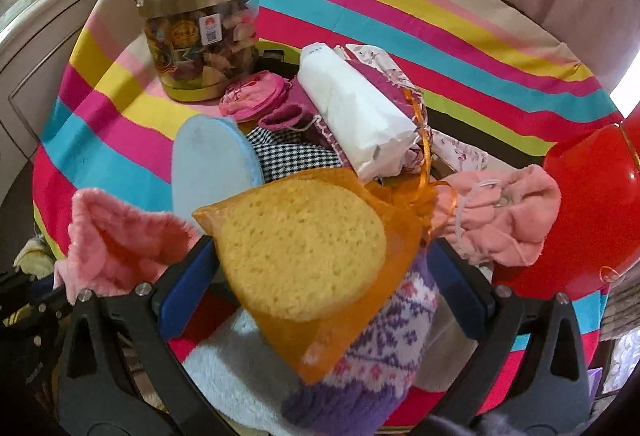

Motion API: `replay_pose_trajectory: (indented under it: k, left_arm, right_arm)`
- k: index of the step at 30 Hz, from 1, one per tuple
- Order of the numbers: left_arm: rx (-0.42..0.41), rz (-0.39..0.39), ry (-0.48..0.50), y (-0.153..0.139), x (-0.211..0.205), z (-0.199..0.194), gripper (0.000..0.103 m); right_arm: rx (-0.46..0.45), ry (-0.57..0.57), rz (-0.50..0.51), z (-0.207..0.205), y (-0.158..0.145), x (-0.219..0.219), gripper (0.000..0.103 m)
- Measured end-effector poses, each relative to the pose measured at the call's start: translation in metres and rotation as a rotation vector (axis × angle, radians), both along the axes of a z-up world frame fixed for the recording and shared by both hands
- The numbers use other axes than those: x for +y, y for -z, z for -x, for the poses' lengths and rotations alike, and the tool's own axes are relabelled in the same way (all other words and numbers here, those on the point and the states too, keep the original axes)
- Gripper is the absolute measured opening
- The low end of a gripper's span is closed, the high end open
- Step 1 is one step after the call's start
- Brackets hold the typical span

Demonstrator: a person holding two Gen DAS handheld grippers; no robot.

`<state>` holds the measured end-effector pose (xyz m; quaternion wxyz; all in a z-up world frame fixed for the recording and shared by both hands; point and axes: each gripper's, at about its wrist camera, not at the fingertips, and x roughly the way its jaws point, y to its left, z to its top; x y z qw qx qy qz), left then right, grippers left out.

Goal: Organize soft objects
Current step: 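Grasp the orange mesh sponge bag with the right tool while the left tool grasps the pink towel, then carry the orange bag and pink towel to the white box with both tools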

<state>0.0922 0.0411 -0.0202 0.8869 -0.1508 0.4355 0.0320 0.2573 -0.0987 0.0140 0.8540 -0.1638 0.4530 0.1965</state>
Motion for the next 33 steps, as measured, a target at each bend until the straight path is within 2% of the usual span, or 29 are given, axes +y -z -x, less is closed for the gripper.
replay_pose_trajectory:
  k: [1,2,8,14,18,23,33]
  left_arm:
    - [-0.001,-0.001,0.000,0.000,0.000,0.000,0.010]
    - [-0.004,-0.001,0.000,-0.001,0.000,0.000,0.010]
    - [-0.059,0.001,-0.014,-0.010,0.000,0.008,0.009]
    - [-0.165,-0.036,-0.022,-0.034,-0.005,0.025,0.005]
    - [-0.202,-0.060,-0.026,-0.048,-0.010,0.029,0.004]
    - [-0.253,-0.086,-0.016,-0.068,-0.021,0.034,0.003]
    - [-0.312,-0.124,0.057,-0.100,-0.063,0.033,0.003]
  right_arm:
    - [0.000,0.007,-0.014,-0.001,0.000,-0.002,0.097]
    - [0.000,0.013,-0.023,-0.001,0.000,-0.002,0.082]
    - [-0.001,0.021,-0.066,0.008,-0.005,-0.013,0.082]
    - [-0.045,0.041,-0.143,0.030,-0.031,-0.042,0.082]
    - [-0.069,0.070,-0.192,0.044,-0.046,-0.067,0.082]
    - [-0.100,0.114,-0.221,0.060,-0.062,-0.108,0.082]
    - [-0.110,0.278,-0.262,0.078,-0.067,-0.211,0.082]
